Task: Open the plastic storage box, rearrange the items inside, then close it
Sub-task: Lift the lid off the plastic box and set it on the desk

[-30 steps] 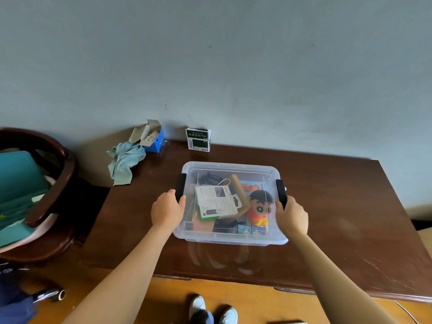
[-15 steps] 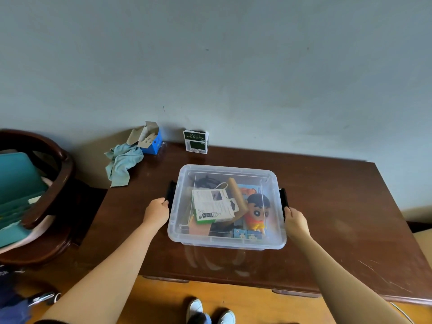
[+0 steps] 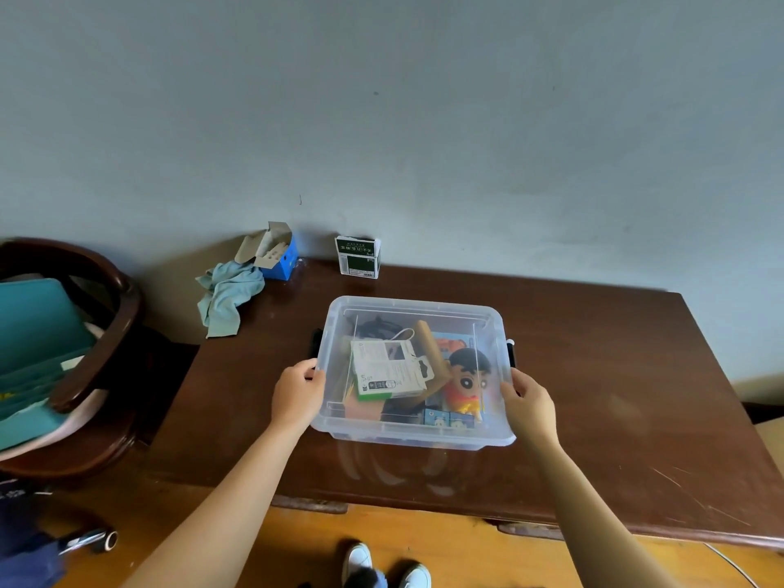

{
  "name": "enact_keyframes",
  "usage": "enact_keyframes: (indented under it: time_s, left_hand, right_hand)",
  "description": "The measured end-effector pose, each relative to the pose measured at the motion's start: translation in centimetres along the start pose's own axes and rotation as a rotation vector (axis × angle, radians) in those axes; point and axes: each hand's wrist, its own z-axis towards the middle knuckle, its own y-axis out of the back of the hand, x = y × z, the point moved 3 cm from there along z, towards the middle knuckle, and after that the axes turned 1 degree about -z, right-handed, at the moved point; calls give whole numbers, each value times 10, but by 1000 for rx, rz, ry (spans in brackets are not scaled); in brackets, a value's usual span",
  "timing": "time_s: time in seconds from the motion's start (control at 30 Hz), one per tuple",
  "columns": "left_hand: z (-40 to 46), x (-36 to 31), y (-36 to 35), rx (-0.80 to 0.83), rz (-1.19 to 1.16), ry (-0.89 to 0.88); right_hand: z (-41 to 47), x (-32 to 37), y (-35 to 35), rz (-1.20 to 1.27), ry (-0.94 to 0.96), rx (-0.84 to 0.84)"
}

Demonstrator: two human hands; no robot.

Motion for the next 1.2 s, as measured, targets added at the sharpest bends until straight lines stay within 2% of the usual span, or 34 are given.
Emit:
enact_keyframes:
  time_s: [0.17,0.33,0.43,0.53,0.63,0.7,0.77,0.83,0.9,0.97,1.03,1.1,1.2]
  left_hand:
    - [-3,-3,3,-5,-267,162]
    - [-10,-15,10,-46,-429,116]
    - [-11,-36,19,-37,-505,33]
    - [-7,-60,32,-6,-562,-29]
    - [-3,-82,40,34,-533,-84]
    - [-3,-95,43,50,-537,-72]
    - [-6,-110,44,165,-712,-13]
    - [-13,-126,46,346,-918,32]
    - [-16,-138,49,453,-981,30]
    - [-18,-145,51,472,-949,19]
    - [-19,-148,52,456,-876,45]
    - [-17,-142,53,441,-823,84]
    - [-16,-125,49,445,-813,62]
  right_hand:
    - [-2,5,4,220,-131,-10]
    - [-6,22,20,478,-117,-35]
    - [-8,45,33,580,-99,115]
    - [-11,70,47,697,-49,285]
    - [-18,98,60,814,169,231]
    - [-24,117,60,752,426,152]
    - [-30,134,56,597,610,42]
    - [-33,148,52,271,775,-139]
    - [-40,158,44,-140,1024,-318]
    - [-48,158,33,-314,1178,-298]
    - [-53,153,26,-321,1193,-227]
    - [-51,144,21,-327,1128,-124]
    - [-43,122,18,-174,833,130]
